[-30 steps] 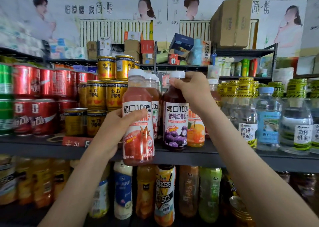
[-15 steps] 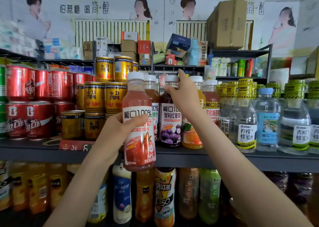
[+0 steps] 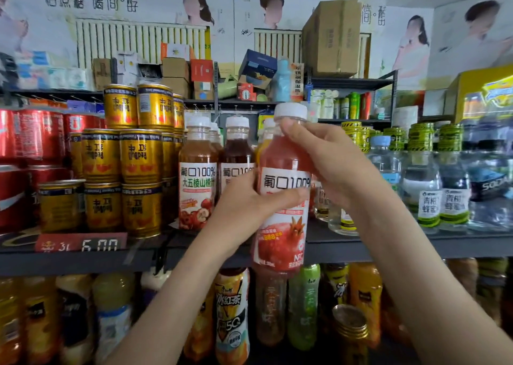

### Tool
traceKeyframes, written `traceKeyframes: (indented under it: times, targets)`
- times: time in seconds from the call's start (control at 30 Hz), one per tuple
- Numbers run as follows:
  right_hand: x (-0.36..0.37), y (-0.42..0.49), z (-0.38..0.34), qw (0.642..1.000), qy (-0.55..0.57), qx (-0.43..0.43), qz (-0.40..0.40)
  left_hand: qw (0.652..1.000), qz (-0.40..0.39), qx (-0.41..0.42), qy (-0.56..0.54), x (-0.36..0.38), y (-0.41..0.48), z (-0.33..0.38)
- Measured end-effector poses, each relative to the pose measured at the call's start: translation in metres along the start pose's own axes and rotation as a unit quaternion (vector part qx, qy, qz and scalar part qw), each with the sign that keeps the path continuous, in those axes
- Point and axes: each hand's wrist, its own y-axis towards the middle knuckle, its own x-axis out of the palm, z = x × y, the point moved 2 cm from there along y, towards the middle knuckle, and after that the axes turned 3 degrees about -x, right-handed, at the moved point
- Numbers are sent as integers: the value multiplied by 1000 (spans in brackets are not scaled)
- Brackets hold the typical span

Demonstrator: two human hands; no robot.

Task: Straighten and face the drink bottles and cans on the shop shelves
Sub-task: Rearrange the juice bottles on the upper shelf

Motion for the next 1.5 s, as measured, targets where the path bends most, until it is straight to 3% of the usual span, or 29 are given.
traceKeyframes:
  times: [0.1, 0.2, 0.27, 0.37, 0.43, 0.6, 0.77, 0.87, 0.97, 1.23, 1.4, 1.5]
  targets:
    - [-26, -3, -1, 997, 73, 13, 9, 997, -11, 34, 72, 21, 11, 4]
    - [-47, -4, 1, 994, 99, 35, 18, 973, 88, 118, 180, 25, 24, 6]
    - [-58, -5, 5, 995, 85, 46, 29, 927, 191, 208, 247, 19, 32, 7]
    - [-67, 0, 6, 994, 84, 30, 61, 828, 286, 283, 390, 16, 48, -1]
    - [-69, 6, 8, 994, 70, 26, 82, 781, 312, 256, 477, 16, 60, -10]
    - [-65, 24, 25, 995, 28, 28, 95, 747, 289, 160, 577, 14, 76, -18]
    - [-56, 43, 40, 987, -67, 26, 142, 744, 264, 150, 595, 21, 76, -17]
    - [-51, 53, 47, 968, -189, 7, 165, 745, 271, 154, 590, 19, 77, -18]
    - [-50, 57, 53, 948, -277, -15, 158, 750, 265, 154, 587, 19, 76, -20]
    - [-48, 46, 59, 930, -346, -72, 103, 755, 266, 161, 577, 22, 75, -36]
    - [-66, 18, 54, 882, -351, -204, 238, 762, 291, 178, 550, 37, 71, -45]
    - [-86, 11, 57, 849, -381, -180, 317, 769, 288, 204, 533, 47, 69, -46]
